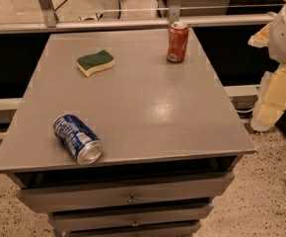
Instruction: Move sponge near coke can
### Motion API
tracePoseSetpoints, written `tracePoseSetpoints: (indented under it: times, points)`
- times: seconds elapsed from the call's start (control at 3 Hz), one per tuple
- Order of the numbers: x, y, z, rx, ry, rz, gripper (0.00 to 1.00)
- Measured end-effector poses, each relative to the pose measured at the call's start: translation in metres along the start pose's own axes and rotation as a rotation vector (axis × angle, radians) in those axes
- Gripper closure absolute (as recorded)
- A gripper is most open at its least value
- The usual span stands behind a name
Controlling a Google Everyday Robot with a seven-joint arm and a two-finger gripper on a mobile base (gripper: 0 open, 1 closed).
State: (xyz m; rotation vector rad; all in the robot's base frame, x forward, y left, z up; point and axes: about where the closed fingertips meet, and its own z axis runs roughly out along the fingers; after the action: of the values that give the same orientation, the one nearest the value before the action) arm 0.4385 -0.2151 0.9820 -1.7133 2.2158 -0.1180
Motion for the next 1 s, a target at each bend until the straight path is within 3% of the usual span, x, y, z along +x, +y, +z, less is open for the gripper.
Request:
tracePoseSetpoints:
  times: [0.33, 0.67, 1.0]
  points:
    - [0.000, 0.000, 0.000, 0.000, 0.000, 0.000, 0.00]
    - [-0.015, -0.014, 0.013, 0.025, -0.034, -0.004, 0.00]
    - [-0.047, -0.042, 0.042, 0.069, -0.086, -0.005, 0.00]
